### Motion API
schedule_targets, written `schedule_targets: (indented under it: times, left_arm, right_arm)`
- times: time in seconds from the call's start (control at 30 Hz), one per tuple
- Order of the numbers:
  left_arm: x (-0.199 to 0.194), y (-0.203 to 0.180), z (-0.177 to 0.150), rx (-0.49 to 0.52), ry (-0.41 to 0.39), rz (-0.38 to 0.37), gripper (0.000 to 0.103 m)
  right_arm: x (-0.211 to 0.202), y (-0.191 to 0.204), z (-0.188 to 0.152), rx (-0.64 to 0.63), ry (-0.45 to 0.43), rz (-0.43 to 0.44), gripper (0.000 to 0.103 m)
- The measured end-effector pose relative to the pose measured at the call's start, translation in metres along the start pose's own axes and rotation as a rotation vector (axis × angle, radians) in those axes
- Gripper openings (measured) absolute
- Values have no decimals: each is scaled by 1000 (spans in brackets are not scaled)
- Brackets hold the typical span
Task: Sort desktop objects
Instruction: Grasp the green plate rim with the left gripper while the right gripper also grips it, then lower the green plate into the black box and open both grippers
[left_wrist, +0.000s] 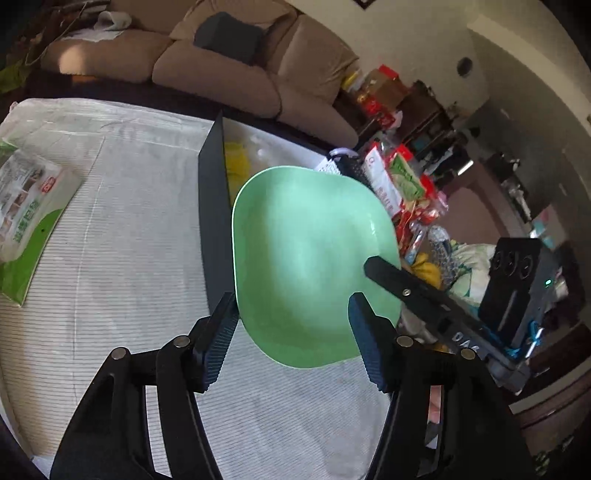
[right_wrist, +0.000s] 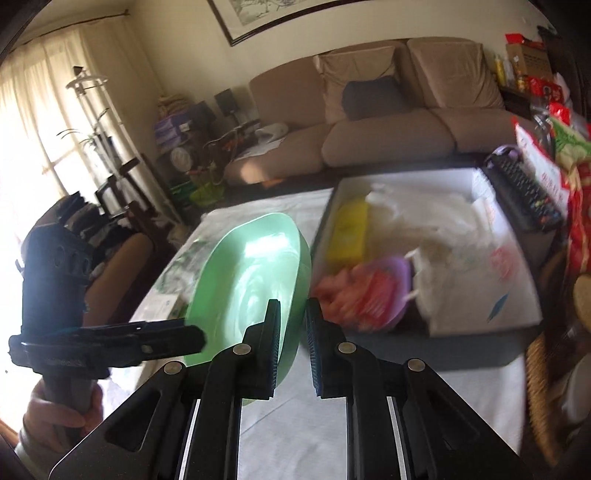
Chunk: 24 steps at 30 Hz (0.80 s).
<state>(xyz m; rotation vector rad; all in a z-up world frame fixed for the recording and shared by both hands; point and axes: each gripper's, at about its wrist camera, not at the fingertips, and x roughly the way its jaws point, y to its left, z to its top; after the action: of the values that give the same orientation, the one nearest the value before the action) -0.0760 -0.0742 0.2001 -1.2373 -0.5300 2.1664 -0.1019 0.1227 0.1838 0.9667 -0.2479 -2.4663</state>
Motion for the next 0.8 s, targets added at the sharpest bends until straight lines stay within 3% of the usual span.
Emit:
schedule_targets:
  times: [0.13,0.3,0.5,0.57,0.67,0.7,0.8]
  left_arm:
    - [-2,-20,37,14,-33,-19,58]
    - [14,-36,68,39,-8,28,62]
    - [28,-57,88,60,-18,-10,65]
    - [31,-65,95,90,-30,5,65]
    - [41,-70,103,65,0,-62,65]
    - [47,-70,103,52,14,-84,65]
    - [66,-71,100,59,21,-56,65]
  right_arm:
    - [19,-29,24,46,-13,-20,16]
    - [63,-65,32,211,36,70,19]
    - [99,-90,22,354,81,208,25]
    - [103,-90,25,343,84,235,25]
    - [111,-86,28,300,131,244,25]
    - [110,-81,29,276,127,265,25]
    - [92,-59,37,179,61,283,25]
